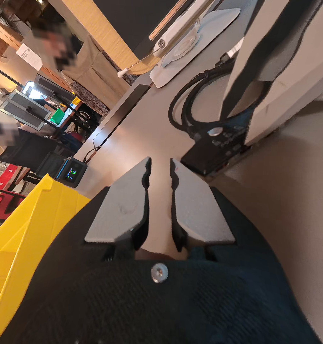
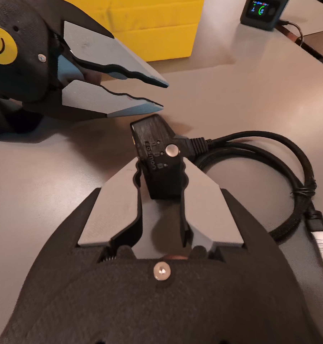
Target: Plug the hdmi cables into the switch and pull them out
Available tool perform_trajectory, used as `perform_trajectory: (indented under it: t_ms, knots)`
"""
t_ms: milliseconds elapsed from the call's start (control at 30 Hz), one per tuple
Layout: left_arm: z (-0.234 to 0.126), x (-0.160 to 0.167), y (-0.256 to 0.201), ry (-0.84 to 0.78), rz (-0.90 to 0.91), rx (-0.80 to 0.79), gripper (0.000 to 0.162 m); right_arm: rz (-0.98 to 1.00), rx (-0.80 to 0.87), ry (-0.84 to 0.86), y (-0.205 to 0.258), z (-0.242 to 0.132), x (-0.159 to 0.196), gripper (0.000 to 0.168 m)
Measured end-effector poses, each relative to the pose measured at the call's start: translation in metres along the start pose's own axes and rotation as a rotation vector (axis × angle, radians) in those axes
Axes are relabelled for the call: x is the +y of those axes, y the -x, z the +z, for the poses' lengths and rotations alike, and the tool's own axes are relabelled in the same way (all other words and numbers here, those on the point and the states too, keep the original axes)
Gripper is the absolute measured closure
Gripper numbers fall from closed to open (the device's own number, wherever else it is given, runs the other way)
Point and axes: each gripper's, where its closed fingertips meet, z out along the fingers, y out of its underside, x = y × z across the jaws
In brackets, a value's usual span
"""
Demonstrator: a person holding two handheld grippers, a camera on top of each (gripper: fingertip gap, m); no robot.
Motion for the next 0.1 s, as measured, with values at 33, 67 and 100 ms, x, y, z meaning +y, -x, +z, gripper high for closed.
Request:
perform_trajectory:
  t_ms: [33, 67, 100]
  knots:
    - [0.0001, 0.0001, -0.0005, 0.001, 0.003, 0.002, 0.144, -0.005, 0.008, -0.001, -0.0014, -0.0003, 0.0001, 0.130]
    - [0.0003, 0.0003, -0.0008, 0.003, 0.006, 0.001, 0.144, -0.011, 0.016, -0.007, -0.0023, -0.0012, -0.0009, 0.130]
    - [0.0004, 0.0005, -0.0012, 0.004, 0.010, 0.001, 0.144, -0.013, 0.018, -0.016, -0.0026, -0.0025, -0.0025, 0.130]
